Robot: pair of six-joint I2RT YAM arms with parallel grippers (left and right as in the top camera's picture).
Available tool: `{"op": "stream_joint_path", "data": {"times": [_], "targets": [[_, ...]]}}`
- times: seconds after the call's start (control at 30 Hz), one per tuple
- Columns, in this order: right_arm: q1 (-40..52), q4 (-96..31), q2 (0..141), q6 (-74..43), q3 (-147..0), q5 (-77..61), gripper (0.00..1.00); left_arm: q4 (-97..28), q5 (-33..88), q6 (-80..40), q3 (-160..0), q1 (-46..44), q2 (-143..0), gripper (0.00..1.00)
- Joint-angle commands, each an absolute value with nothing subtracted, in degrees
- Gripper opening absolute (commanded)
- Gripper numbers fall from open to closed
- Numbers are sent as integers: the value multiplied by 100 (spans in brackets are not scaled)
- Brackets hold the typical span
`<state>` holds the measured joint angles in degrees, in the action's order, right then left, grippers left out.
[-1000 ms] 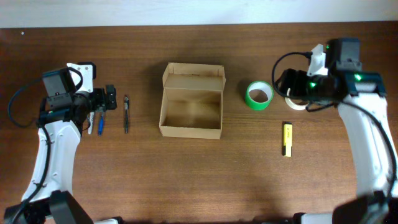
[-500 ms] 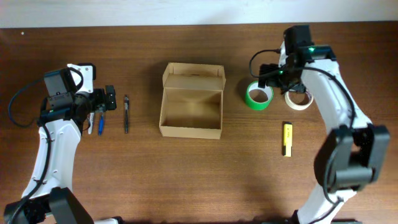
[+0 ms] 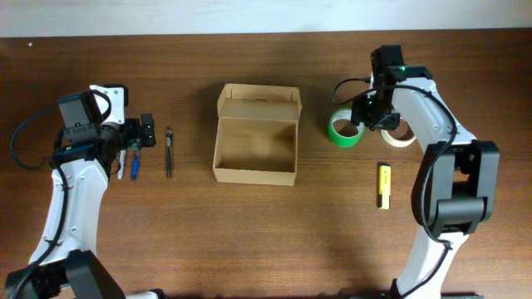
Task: Pack container
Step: 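Move the right gripper to the green tape roll and grasp it, then carry the green tape into the box and open the right gripper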
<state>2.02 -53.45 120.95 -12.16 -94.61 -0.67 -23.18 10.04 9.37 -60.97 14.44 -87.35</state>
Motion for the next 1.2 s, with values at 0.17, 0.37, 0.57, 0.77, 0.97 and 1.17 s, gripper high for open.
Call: {"op": "stream_joint_path", "data": {"times": [0.17,0.37,0.57,0.77,0.97,1.17], "targets": [[185,-5286,12414,-1249,-9542,-62,39,-2324,961,906,-6208,1470,-8766,99],[185,-5308,12414,-1249,-9531,-69,4,-2324,961,906,-6208,1470,-8766,99],[187,-5747,12204,-1234,-9843,-556,4,-2324,961,904,-6208,1470,-8766,99],[390,-6904,11572,-727,-11166,-1052,4,-2324,961,906,-6208,1470,-8766,99],[1151,-7393,11026,-217,-12405,-1035,4,-2324,961,904,-6208,1470,-8766,99],[2246,-7308,11087,392,-12451,-856,4,-2324,961,906,-6208,1470,-8766,99]]}}
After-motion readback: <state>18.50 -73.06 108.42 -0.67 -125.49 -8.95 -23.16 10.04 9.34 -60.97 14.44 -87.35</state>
